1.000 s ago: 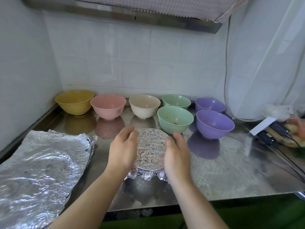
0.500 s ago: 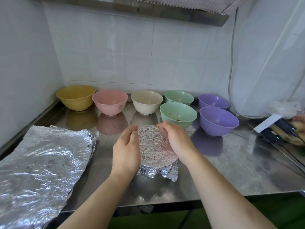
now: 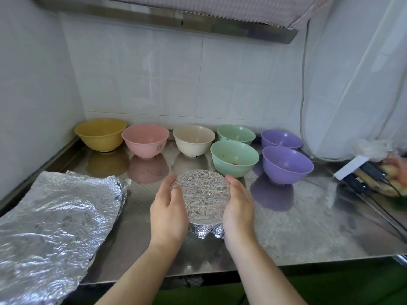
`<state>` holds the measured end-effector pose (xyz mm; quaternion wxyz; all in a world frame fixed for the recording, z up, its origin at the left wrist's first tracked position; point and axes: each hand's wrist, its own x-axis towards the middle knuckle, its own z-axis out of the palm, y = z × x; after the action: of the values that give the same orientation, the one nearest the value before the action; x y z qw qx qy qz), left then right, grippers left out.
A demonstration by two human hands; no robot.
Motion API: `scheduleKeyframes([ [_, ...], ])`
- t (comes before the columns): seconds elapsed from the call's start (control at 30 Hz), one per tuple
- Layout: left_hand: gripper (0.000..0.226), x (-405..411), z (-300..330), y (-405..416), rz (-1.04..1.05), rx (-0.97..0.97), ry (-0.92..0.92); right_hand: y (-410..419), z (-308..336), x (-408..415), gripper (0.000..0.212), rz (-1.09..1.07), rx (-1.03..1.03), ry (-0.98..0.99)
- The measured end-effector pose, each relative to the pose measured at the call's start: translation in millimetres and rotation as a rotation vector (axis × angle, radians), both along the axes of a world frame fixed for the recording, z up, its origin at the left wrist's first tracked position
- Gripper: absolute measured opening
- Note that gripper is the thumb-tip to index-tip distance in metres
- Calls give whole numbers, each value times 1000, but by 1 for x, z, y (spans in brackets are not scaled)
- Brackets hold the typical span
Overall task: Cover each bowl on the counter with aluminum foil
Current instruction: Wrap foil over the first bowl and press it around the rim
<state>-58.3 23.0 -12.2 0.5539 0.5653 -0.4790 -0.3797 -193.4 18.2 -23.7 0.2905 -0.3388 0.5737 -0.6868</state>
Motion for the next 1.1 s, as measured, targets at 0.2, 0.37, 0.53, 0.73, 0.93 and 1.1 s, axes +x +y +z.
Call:
scheduleKeyframes([
  [0.2,45,7,9,2,-82,-10,-121,7,10,-4,26,47,120,262],
  [0.37,46,17,19,-14,-172,-140,-400,-7,35,-15,36,169,121,842],
  [0.53,40,10,30,-43,-393,-219,-716,-24,32,-13,49,523,282,1348],
  [0.73,38,10,8,-55,-474,-185,-835,-21,34,-13,50,320,239,1121],
  [0.93,33,6,19,-42,-269,-125,-530,17,40,-18,91,409,243,663],
  [1.1,28,6,19,-39,-245,-68,-458,40,21,-29,147,567,345,819],
])
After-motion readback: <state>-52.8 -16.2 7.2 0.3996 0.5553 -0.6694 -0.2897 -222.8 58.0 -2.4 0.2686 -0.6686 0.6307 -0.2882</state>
